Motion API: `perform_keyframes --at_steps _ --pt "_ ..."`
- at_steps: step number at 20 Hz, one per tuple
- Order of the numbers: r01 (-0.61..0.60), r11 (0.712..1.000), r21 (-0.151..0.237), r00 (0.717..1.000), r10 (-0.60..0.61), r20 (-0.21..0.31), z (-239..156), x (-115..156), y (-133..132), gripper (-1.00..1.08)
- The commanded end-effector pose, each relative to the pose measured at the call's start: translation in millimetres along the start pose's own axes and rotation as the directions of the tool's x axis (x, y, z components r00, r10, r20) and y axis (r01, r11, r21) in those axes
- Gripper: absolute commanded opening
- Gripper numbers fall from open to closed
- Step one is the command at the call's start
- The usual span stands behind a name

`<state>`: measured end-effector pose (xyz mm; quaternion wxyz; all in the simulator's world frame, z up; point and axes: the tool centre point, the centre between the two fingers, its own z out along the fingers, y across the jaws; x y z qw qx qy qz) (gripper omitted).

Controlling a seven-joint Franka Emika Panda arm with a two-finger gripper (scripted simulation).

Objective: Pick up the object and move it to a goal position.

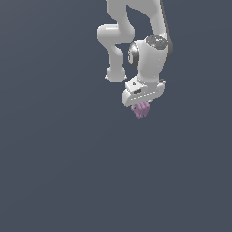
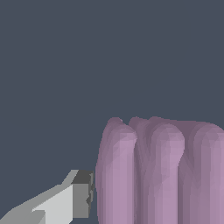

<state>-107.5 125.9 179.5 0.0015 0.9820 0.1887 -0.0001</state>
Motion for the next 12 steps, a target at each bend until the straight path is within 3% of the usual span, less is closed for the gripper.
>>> perform_keyframes --at_steps 1,7,12 --pt "-0.001 1.0 -0.001 1.0 0.001 0.0 -14 1 -26 -1.0" --pt "-0.001 1.0 0.001 1.0 0.001 0.0 -40 7 -75 -1.0" --pt "-0.001 1.0 0.002 1.0 0.001 0.0 -52 10 -96 -1.0"
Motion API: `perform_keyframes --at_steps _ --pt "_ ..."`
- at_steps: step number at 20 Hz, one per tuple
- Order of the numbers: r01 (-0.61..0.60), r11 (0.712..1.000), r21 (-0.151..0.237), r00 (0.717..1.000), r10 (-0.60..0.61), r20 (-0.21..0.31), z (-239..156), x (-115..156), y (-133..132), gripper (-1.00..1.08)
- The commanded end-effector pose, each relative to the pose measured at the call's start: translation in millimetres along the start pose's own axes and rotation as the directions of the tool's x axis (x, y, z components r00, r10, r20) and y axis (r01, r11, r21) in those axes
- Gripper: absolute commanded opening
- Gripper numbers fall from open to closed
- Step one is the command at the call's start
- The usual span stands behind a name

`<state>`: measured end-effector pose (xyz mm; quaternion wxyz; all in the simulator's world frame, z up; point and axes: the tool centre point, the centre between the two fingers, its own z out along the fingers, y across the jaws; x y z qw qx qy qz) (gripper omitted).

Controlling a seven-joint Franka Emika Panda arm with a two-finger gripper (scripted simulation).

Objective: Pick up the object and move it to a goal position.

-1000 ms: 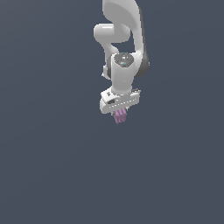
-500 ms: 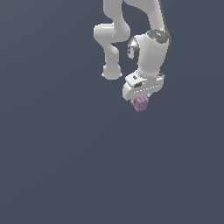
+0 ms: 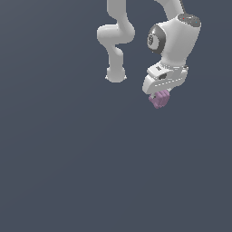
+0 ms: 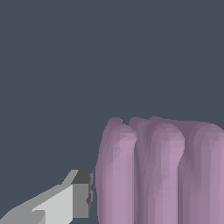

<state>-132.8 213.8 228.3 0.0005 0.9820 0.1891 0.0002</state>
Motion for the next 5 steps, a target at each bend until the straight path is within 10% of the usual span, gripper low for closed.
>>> perform_keyframes --at_steps 1,5 --pt "-0.002 1.0 0.0 1.0 0.002 0.001 -4.2 1.3 -7.5 -1.0" --pt "-0.002 1.0 0.001 1.0 0.002 0.0 -5.0 2.8 -8.9 -1.0"
